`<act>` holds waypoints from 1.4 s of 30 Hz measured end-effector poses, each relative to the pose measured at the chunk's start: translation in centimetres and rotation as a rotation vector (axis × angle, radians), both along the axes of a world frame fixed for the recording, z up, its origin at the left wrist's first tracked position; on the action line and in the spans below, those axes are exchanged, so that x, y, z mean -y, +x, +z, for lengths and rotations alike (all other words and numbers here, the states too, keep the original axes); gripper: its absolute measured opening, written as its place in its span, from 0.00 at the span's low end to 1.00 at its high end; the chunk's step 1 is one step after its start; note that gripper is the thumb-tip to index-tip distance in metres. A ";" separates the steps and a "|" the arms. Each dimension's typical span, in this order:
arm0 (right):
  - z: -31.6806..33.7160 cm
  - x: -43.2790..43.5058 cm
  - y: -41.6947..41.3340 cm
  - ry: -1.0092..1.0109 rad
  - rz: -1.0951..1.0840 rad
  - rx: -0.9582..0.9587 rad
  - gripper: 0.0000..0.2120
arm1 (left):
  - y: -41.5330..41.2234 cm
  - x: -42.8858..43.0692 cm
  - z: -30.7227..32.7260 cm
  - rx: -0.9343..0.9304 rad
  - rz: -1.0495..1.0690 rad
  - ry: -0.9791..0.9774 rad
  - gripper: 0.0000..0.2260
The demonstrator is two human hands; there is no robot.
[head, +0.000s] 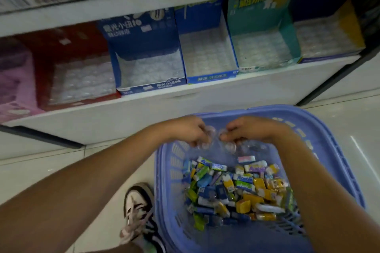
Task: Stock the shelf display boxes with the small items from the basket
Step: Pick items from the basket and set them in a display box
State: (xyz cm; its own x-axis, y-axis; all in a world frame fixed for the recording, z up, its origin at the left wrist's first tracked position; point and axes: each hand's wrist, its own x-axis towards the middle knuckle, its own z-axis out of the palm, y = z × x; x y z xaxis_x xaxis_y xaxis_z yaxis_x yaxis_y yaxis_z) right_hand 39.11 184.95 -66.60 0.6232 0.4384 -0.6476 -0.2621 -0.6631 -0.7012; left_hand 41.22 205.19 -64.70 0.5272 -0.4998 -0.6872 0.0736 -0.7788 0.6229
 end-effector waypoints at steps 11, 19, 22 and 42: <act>10.5 -12.9 2.4 0.581 -0.444 0.211 0.07 | -1.1 -14.2 8.9 0.210 0.631 -0.383 0.10; 11.9 -23.8 8.8 0.223 -0.368 0.926 0.15 | 1.9 -23.7 6.9 1.082 0.666 0.045 0.14; 11.3 -27.3 11.8 -0.037 -0.124 1.098 0.21 | 3.0 -24.9 5.3 1.151 0.615 0.077 0.16; 9.5 -31.8 15.6 -0.511 0.164 1.118 0.16 | 2.7 -24.8 1.7 0.987 0.794 -0.107 0.18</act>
